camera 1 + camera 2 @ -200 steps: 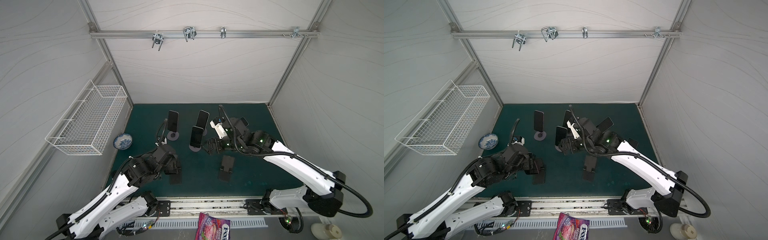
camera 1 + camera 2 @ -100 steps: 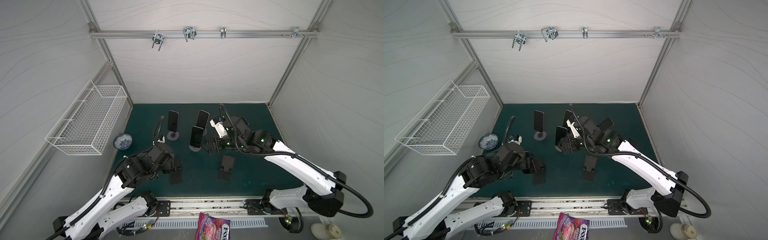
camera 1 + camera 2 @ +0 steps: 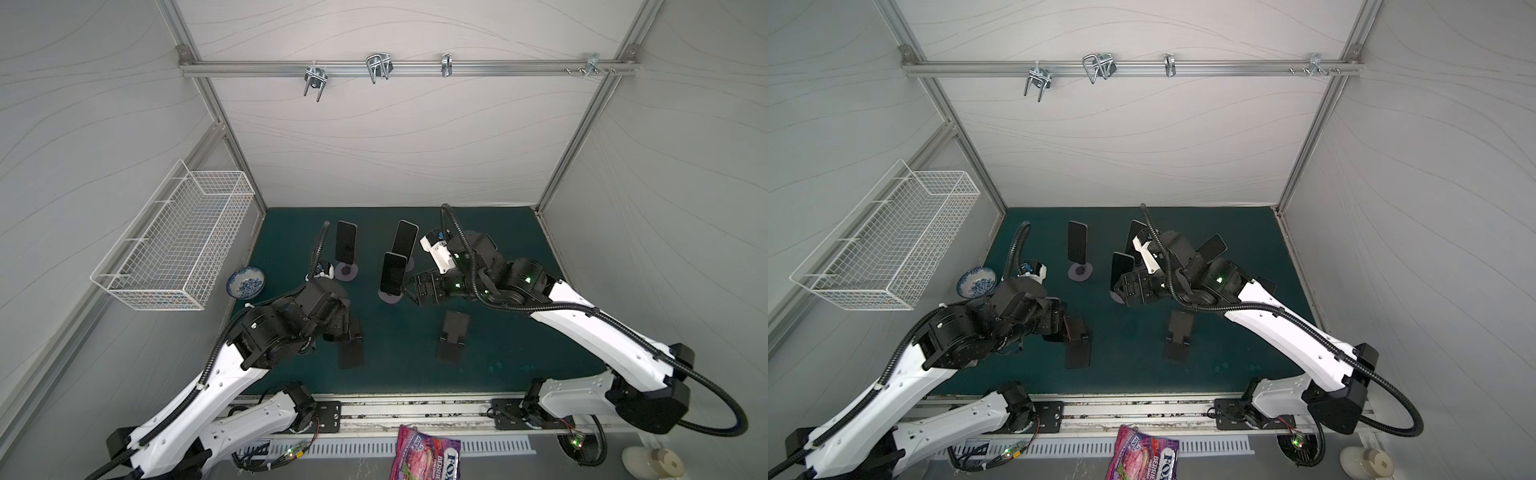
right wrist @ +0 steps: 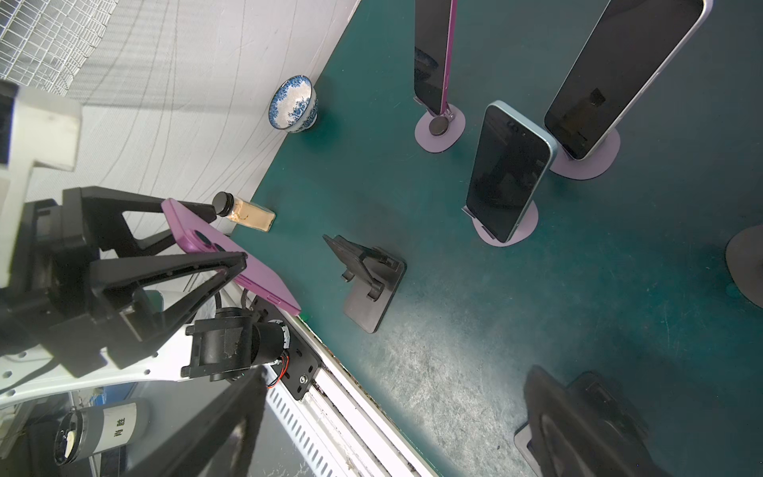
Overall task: Remove the phone from the phone stand
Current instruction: Remove the phone from the phone stand, then place the phone at the middle-left of the table.
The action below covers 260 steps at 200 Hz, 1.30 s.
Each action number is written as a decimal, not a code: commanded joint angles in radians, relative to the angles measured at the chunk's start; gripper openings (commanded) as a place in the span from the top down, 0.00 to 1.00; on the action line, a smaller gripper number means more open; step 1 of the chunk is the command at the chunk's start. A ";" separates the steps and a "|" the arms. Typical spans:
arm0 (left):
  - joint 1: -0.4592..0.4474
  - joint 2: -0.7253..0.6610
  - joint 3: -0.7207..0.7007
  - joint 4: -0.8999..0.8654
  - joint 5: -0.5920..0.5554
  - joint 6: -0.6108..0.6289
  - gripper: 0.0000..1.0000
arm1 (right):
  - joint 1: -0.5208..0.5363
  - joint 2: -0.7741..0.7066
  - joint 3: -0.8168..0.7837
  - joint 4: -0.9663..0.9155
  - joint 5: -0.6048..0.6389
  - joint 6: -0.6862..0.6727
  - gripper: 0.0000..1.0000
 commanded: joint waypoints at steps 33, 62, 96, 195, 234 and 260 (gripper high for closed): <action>0.043 0.090 0.167 -0.022 -0.027 0.128 0.45 | -0.004 0.012 0.021 -0.017 -0.015 -0.020 0.02; 0.078 0.136 0.201 0.014 -0.027 0.182 0.45 | -0.004 0.020 0.017 -0.021 -0.015 -0.023 0.03; 0.119 0.160 0.222 0.071 0.017 0.200 0.45 | -0.004 0.018 0.008 -0.021 -0.016 -0.024 0.03; 0.200 0.196 0.257 0.086 0.080 0.222 0.46 | -0.004 0.007 -0.028 0.010 -0.021 -0.032 0.02; 0.239 0.205 0.264 0.054 0.109 0.199 0.47 | -0.005 -0.030 -0.022 -0.004 -0.014 -0.059 0.02; 0.265 0.213 0.260 0.041 0.120 0.191 0.48 | -0.004 -0.050 -0.024 -0.005 -0.001 -0.076 0.02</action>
